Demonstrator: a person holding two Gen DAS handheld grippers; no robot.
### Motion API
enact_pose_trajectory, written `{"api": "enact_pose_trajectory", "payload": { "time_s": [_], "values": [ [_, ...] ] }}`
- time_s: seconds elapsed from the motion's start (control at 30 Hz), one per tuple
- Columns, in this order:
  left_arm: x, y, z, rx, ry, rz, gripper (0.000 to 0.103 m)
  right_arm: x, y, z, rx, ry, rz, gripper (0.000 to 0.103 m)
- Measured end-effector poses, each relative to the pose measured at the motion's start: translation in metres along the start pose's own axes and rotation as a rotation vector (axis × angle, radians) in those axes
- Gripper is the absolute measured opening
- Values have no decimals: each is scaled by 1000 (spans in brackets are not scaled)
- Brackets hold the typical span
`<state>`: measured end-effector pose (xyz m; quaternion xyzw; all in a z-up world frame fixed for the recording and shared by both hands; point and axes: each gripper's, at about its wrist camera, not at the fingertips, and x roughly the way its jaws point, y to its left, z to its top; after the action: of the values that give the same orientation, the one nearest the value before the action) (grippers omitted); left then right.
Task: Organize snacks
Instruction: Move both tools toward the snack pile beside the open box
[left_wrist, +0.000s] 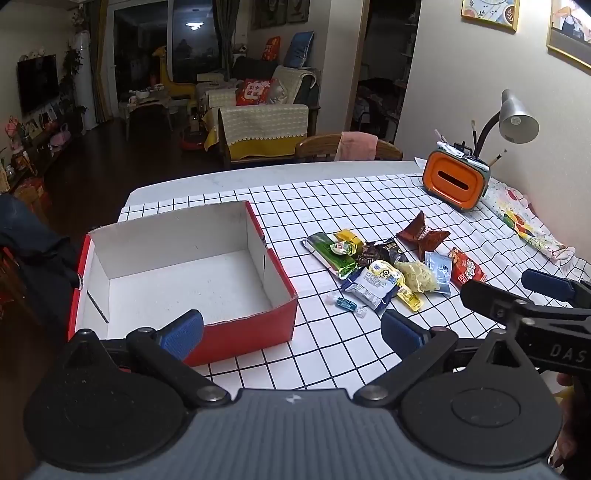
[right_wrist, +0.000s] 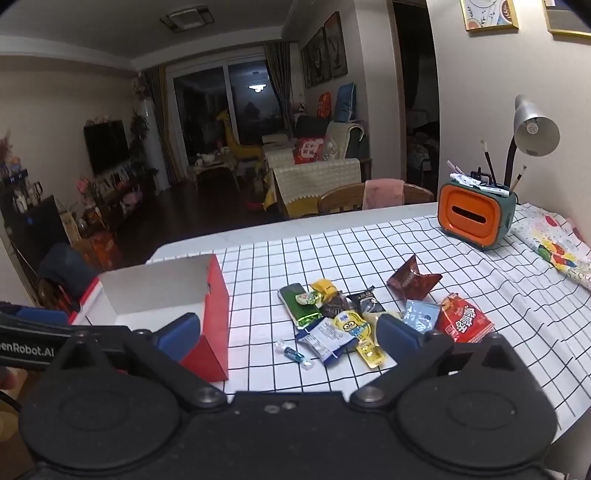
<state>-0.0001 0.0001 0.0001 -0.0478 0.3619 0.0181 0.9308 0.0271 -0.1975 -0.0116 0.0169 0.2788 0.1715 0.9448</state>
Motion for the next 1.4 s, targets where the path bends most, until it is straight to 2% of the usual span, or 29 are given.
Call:
{"api": "enact_pose_trajectory", "payload": {
  "time_s": [0.57, 0.87, 1.0, 1.33, 1.4],
  "values": [
    [-9, -4, 2, 12, -1, -3, 103, -11, -3, 0, 18, -15, 46, 99],
    [-7, -9, 3, 20, -37, -5, 103, -14, -4, 2, 11, -20, 47, 99],
    [-6, -11, 7, 2, -16, -21, 103, -16, -6, 4, 6, -24, 53, 100],
    [4, -24, 19, -26, -51, -76, 103, -10, -23, 9, 4, -21, 19, 100],
    [10, -29, 22, -19, -38, -72, 103, -6, -29, 11, 2, -18, 20, 100]
  ]
}}
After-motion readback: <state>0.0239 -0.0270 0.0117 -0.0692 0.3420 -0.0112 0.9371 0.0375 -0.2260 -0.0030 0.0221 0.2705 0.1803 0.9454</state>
